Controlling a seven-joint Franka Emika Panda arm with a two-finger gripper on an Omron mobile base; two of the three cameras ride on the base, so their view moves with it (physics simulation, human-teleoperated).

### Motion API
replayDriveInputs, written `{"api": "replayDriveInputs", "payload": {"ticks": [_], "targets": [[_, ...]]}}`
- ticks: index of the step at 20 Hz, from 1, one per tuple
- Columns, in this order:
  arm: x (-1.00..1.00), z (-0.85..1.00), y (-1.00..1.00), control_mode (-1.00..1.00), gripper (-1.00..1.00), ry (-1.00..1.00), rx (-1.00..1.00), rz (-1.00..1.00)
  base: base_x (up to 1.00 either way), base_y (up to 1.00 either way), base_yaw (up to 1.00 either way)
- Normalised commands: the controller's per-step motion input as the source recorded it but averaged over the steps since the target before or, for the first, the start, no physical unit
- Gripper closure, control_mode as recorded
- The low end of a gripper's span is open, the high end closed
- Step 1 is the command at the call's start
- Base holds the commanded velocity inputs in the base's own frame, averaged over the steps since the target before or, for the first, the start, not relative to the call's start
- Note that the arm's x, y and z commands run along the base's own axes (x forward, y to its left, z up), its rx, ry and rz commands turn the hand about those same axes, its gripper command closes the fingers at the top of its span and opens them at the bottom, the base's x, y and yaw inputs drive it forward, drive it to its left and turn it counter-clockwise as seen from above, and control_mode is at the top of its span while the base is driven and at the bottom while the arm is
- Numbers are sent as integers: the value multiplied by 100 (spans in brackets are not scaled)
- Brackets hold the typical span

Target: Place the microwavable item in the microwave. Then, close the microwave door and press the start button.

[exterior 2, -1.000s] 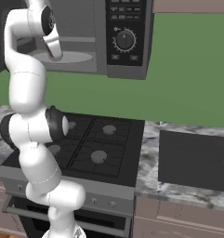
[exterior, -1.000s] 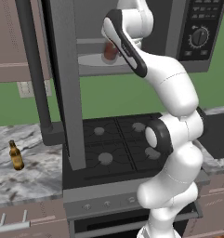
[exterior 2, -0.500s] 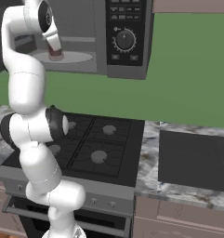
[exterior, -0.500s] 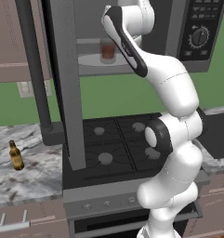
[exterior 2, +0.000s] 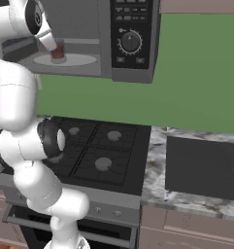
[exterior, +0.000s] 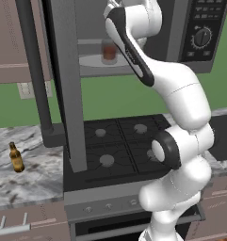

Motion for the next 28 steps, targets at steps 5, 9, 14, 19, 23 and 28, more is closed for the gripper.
{"api": "replayDriveInputs", "payload": {"ticks": [5, 9, 14, 19, 23, 28], "targets": [[-100, -78, 0, -100, -100, -33, -2, 0, 0, 0, 0], [-75, -98, 0, -100, -100, -16, -8, 0, 0, 0, 0], [-55, -67, -15, -100, -100, -12, -16, 0, 0, 0, 0], [-15, -46, -14, -100, -100, -4, -24, -1, 0, 0, 0], [0, -48, 0, -100, -100, 0, -32, -15, 0, 0, 0], [0, -44, 0, -100, -100, 0, -42, -17, 0, 0, 0]]}}
